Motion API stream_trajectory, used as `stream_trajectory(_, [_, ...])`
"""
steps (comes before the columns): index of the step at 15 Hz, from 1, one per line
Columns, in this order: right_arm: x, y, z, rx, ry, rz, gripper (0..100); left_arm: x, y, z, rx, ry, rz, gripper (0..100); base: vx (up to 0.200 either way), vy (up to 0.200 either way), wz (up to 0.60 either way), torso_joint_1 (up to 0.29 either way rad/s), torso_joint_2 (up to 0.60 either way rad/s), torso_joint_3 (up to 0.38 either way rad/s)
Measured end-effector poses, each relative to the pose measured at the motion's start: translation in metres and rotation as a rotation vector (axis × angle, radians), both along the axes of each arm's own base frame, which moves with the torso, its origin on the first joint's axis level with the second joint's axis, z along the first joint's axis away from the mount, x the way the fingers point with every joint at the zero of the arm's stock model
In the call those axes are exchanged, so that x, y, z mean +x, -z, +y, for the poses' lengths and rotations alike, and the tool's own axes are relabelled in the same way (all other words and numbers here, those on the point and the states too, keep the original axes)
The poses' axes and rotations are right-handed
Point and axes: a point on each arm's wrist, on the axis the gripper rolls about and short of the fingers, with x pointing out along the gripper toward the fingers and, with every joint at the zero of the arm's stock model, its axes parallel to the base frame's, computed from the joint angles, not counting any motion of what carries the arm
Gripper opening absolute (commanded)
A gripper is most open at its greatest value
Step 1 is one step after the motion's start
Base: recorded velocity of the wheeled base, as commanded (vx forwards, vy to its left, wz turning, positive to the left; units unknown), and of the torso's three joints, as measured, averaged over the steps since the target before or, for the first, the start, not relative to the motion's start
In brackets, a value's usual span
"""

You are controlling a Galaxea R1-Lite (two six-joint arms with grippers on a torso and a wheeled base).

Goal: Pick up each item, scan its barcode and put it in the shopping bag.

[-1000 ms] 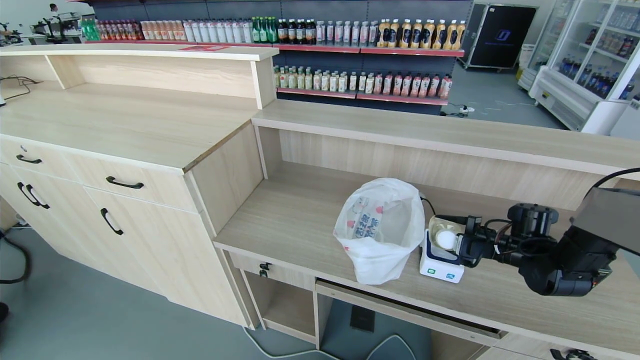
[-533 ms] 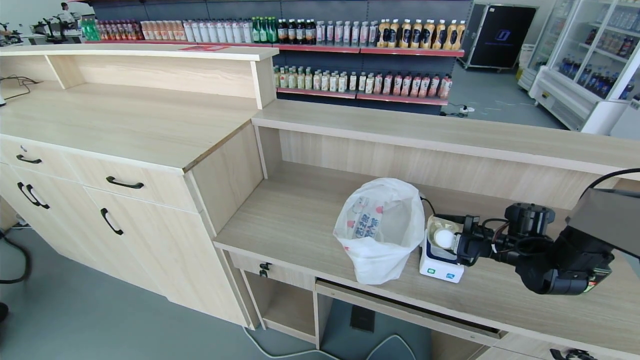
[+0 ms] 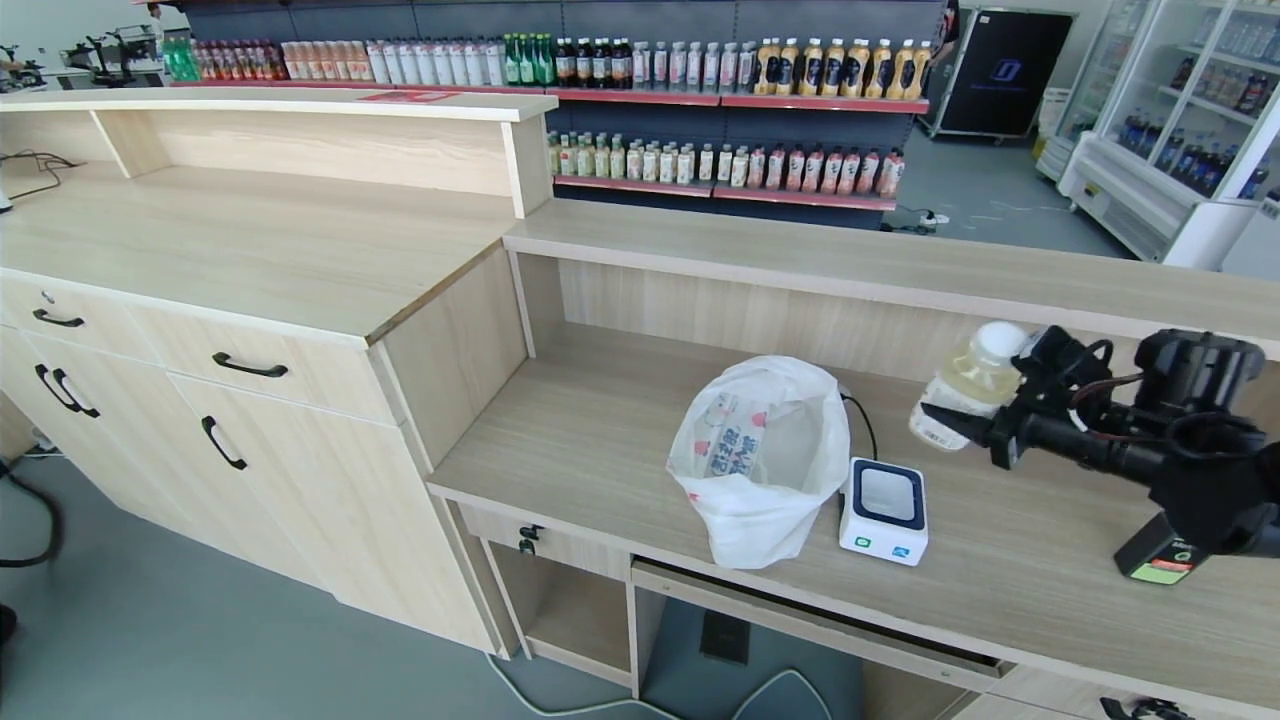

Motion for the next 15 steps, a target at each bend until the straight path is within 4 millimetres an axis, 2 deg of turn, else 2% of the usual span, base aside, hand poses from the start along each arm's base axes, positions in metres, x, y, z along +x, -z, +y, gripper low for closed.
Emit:
stream_trajectory(1, [-0.018, -0.016, -0.007, 0.117, 0.169, 0.069, 0, 0.000, 0.000, 0.000, 0.000, 0.000, 0.000, 100, 0.000, 0.000, 0.00, 0.000, 0.00, 0.000])
stream_trajectory(3, [-0.052, -0.030, -0.017, 0.254, 0.479, 0.116, 0, 0.000, 0.000, 0.000, 0.000, 0.000, 0.000, 100, 0.000, 0.000, 0.00, 0.000, 0.00, 0.000])
stream_trajectory(5, [-0.076, -0.035, -0.021, 0.226, 0.751, 0.065, 0, 0.000, 0.000, 0.000, 0.000, 0.000, 0.000, 100, 0.000, 0.000, 0.00, 0.000, 0.00, 0.000])
stream_trajectory(6, [-0.082, -0.037, -0.021, 0.210, 0.825, 0.046, 0, 0.000, 0.000, 0.000, 0.000, 0.000, 0.000, 100, 0.000, 0.000, 0.00, 0.000, 0.00, 0.000])
stream_trajectory(9, [-0.091, -0.044, -0.017, 0.145, 0.826, -0.018, 0, 0.000, 0.000, 0.000, 0.000, 0.000, 0.000, 100, 0.000, 0.000, 0.00, 0.000, 0.00, 0.000])
stream_trajectory(12, [-0.089, -0.048, -0.013, 0.144, 0.742, -0.060, 0, 0.000, 0.000, 0.000, 0.000, 0.001, 0.000, 100, 0.000, 0.000, 0.60, -0.002, 0.00, 0.004])
stream_trajectory(15, [-0.074, -0.051, -0.004, 0.130, 0.689, -0.103, 0, 0.000, 0.000, 0.000, 0.000, 0.000, 0.000, 100, 0.000, 0.000, 0.60, 0.001, 0.00, -0.001])
